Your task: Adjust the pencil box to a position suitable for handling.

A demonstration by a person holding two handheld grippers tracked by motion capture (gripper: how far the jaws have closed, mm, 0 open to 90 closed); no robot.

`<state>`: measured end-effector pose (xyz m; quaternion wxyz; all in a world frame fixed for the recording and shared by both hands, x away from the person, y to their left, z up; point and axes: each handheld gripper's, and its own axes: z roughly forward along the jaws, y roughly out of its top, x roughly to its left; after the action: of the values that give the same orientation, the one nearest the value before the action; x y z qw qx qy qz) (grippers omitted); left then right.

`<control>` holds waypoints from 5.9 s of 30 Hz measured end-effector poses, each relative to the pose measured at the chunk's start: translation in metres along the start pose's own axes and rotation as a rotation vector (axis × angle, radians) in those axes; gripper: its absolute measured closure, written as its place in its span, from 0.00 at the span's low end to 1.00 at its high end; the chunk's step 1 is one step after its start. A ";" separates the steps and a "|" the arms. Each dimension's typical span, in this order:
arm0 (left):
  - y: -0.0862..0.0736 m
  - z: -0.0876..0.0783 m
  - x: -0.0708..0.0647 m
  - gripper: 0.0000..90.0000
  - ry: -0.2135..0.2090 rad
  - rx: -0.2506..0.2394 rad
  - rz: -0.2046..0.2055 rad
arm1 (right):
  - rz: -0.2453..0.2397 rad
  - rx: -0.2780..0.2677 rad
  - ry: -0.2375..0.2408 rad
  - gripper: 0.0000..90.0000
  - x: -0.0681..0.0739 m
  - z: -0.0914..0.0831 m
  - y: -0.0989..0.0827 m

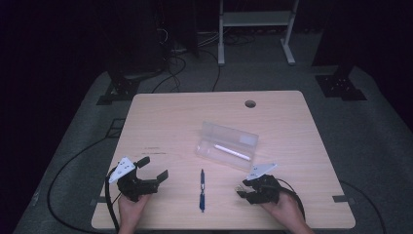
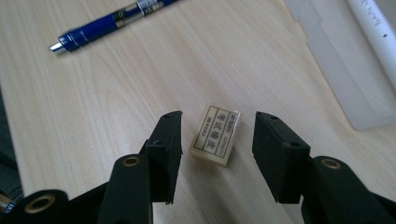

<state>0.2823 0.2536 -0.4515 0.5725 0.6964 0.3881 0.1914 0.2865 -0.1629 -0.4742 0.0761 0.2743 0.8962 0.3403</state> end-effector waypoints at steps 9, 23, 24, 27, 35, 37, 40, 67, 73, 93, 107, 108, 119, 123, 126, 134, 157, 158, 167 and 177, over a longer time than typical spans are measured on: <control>0.000 0.000 0.000 0.02 0.000 0.000 0.001 | 0.002 0.037 -0.023 0.64 0.002 0.011 -0.001; 0.000 0.000 0.000 0.02 0.001 -0.002 0.001 | 0.001 0.032 -0.003 0.76 0.000 0.009 0.001; 0.000 0.000 0.000 0.02 0.001 -0.002 0.000 | 0.004 0.025 0.001 0.76 -0.001 0.008 0.001; 0.000 0.000 0.000 0.02 0.001 0.002 0.001 | 0.003 0.017 -0.001 0.76 -0.002 0.005 0.006; 0.000 -0.001 0.000 0.02 0.001 -0.004 0.000 | -0.009 -0.028 -0.006 0.76 -0.009 -0.005 0.026; 0.000 -0.001 0.000 0.02 0.002 -0.004 0.000 | -0.010 -0.026 -0.003 0.76 -0.011 -0.005 0.031; 0.000 -0.001 0.001 0.02 0.000 -0.004 0.000 | -0.006 -0.042 0.005 0.76 -0.015 -0.007 0.039; 0.001 -0.001 0.001 0.02 0.001 -0.002 0.003 | -0.080 -0.061 0.003 0.76 -0.034 0.008 0.117; 0.001 -0.002 0.003 0.02 -0.001 -0.004 0.001 | -0.081 -0.041 -0.002 0.76 -0.039 0.019 0.131; 0.002 -0.001 0.002 0.02 -0.010 -0.013 0.010 | -0.040 -0.056 0.000 0.76 -0.057 0.042 0.158; 0.002 -0.002 0.002 0.02 -0.014 -0.017 0.011 | -0.004 -0.044 0.002 0.76 -0.064 0.074 0.158; 0.002 -0.002 0.002 0.02 -0.014 -0.017 0.013 | -0.005 -0.043 0.000 0.76 -0.064 0.075 0.158; 0.003 -0.003 0.002 0.02 -0.013 -0.021 0.010 | -0.004 -0.038 -0.018 0.76 -0.065 0.084 0.160; 0.003 -0.003 0.003 0.02 -0.013 -0.027 0.007 | -0.008 -0.035 -0.019 0.76 -0.064 0.086 0.160; 0.003 -0.003 0.002 0.02 -0.011 -0.025 0.005 | -0.008 -0.037 -0.020 0.76 -0.064 0.088 0.161; 0.003 -0.002 0.002 0.02 -0.012 -0.025 0.004 | 0.004 -0.034 -0.019 0.76 -0.066 0.092 0.162; 0.003 -0.006 0.004 0.02 -0.009 -0.036 -0.001 | -0.003 0.007 -0.027 0.76 -0.066 0.107 0.167; 0.003 -0.006 0.003 0.02 -0.009 -0.033 0.003 | -0.003 0.007 -0.028 0.76 -0.066 0.107 0.166; 0.003 -0.005 0.004 0.02 -0.010 -0.031 0.004 | 0.008 0.016 -0.031 0.75 -0.070 0.108 0.161; 0.003 -0.005 0.003 0.02 -0.010 -0.032 0.004 | 0.005 0.036 -0.029 0.75 -0.071 0.111 0.159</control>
<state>0.2819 0.2592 -0.4479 0.5851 0.6887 0.3810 0.1953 0.4518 -0.0398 -0.4585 0.0831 0.2828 0.9002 0.3206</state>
